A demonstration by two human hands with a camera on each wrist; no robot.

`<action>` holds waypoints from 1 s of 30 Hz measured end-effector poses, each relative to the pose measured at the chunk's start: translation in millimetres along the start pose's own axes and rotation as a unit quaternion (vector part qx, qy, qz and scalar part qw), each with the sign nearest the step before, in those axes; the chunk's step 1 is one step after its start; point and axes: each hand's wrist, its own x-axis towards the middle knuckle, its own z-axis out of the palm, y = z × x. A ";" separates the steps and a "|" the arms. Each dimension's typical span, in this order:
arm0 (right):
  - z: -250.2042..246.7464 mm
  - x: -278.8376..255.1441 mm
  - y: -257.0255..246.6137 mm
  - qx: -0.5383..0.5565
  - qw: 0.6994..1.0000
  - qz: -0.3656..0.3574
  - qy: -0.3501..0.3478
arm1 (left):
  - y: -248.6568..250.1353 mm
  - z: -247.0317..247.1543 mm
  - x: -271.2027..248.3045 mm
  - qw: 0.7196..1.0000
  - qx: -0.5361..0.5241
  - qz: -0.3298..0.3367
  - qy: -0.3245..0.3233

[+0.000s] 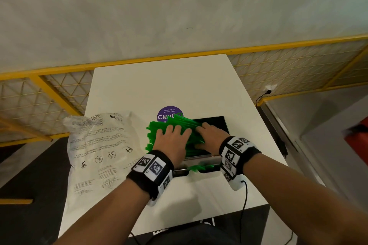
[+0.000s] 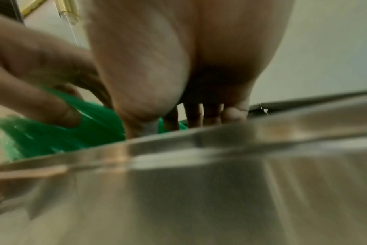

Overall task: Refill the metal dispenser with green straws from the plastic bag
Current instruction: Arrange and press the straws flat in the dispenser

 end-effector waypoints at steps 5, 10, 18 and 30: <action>-10.5 -16.9 8.9 0.093 0.993 -0.020 0.074 | -22.4 0.4 -4.0 0.999 -0.004 -0.011 0.049; 4.2 -37.1 17.5 0.122 0.991 -0.034 0.035 | -32.7 -3.1 -23.8 0.983 -0.076 0.037 0.164; 21.5 -19.5 -6.1 0.039 0.996 -0.068 -0.046 | -9.8 14.3 -28.9 0.993 0.040 0.104 -0.034; 26.6 -7.5 -18.2 0.016 0.995 -0.026 -0.094 | -1.3 29.1 -5.1 0.989 0.102 0.078 -0.067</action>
